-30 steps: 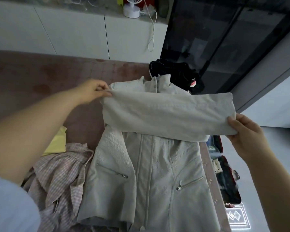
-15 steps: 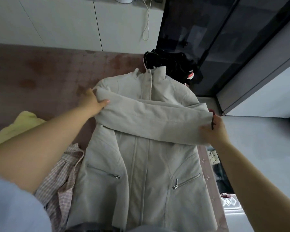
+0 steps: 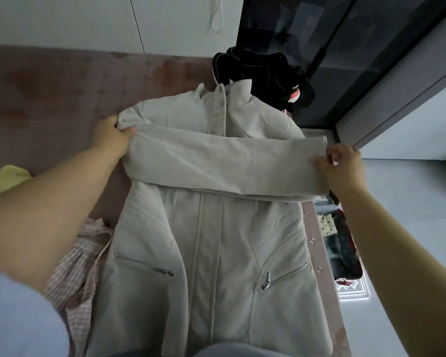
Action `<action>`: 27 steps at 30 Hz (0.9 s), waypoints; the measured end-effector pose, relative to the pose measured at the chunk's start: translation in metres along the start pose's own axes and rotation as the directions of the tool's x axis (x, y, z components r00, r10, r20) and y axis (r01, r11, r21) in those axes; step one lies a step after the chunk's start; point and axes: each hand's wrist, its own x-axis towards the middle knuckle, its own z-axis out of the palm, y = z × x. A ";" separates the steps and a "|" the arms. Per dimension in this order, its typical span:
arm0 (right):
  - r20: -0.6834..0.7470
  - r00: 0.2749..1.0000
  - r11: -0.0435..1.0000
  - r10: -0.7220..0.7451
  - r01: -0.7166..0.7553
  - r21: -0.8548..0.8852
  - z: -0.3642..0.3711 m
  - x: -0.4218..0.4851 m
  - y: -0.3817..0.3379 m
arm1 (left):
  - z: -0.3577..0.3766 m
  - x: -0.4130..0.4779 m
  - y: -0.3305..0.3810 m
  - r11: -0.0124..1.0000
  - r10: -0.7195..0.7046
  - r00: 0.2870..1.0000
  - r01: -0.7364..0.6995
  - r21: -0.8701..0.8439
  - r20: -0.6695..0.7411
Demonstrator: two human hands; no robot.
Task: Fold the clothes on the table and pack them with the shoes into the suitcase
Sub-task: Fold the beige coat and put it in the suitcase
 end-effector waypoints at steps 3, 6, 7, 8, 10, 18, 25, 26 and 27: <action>0.152 0.987 0.998 0.045 -0.038 -0.053 0.011 0.024 0.004 | 0.003 -0.001 -0.001 0.945 -0.224 0.964 0.251 -0.212 0.140; 0.259 0.959 0.990 0.111 -0.084 -0.114 0.022 0.041 -0.005 | 0.000 0.016 -0.001 0.850 -0.304 0.924 0.372 -0.372 0.231; 0.281 0.955 0.989 0.090 -0.054 -0.136 0.026 0.048 -0.007 | 0.004 0.029 -0.008 0.829 -0.325 0.913 0.401 -0.389 0.248; 0.302 0.950 0.989 0.077 -0.033 -0.147 0.027 0.049 -0.014 | 0.005 0.033 -0.005 0.810 -0.342 0.901 0.426 -0.403 0.266; 0.352 0.935 0.991 0.041 0.008 -0.137 0.031 0.056 -0.021 | 0.007 0.051 -0.007 0.797 -0.316 0.910 0.408 -0.447 0.267; 0.326 0.901 0.816 -0.286 0.407 -0.410 0.006 0.060 -0.070 | -0.003 0.022 0.061 0.831 -0.131 0.979 0.196 -0.521 0.158; -0.175 0.709 0.703 -0.683 0.572 -0.422 -0.040 0.038 -0.074 | -0.066 0.004 0.085 0.736 0.116 0.993 -0.067 -0.674 0.029; -0.222 0.633 0.658 -0.741 0.621 -0.426 -0.042 0.026 -0.066 | -0.075 -0.008 0.083 0.731 0.179 0.982 -0.096 -0.675 0.055; -0.252 0.549 0.601 -0.797 0.671 -0.435 -0.041 0.011 -0.057 | -0.084 -0.019 0.077 0.735 0.232 0.967 -0.105 -0.670 0.103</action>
